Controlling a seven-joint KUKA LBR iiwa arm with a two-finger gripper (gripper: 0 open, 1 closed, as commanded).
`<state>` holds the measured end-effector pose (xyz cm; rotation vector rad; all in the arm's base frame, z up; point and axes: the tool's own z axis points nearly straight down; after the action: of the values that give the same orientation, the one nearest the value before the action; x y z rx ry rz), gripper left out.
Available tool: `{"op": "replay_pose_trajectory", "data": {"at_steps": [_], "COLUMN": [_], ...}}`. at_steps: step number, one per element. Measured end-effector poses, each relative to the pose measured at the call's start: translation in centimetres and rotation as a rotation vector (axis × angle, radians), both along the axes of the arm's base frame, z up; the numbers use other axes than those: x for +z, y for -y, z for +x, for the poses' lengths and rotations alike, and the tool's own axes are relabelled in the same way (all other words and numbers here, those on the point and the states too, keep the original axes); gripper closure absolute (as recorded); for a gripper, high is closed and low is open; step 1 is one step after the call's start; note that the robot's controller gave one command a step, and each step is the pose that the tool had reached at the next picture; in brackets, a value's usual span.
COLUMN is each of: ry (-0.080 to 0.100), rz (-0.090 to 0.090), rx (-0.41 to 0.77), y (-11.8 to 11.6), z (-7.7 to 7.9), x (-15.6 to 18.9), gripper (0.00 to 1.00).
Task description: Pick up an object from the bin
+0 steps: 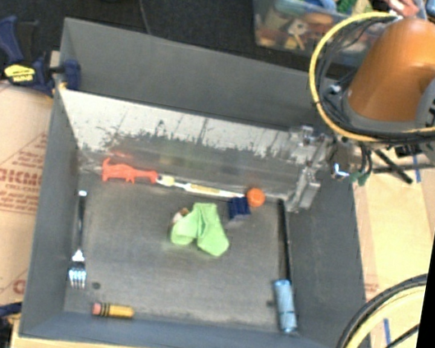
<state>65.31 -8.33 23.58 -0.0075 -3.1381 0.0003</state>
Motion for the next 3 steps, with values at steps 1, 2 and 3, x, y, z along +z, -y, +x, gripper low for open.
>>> {"op": "replay_pose_trajectory", "data": {"at_steps": [1, 2, 3], "ry": [0.009, 0.013, 0.027], "rz": [-0.002, -0.002, -0.007], "rx": [0.002, 0.076, 0.135], "y": [0.0, -7.3, -7.5], "z": [0.1, -1.7, -3.1], "x": [0.6, -14.4, -7.3], "gripper": [0.00, 0.00, 0.00]}}
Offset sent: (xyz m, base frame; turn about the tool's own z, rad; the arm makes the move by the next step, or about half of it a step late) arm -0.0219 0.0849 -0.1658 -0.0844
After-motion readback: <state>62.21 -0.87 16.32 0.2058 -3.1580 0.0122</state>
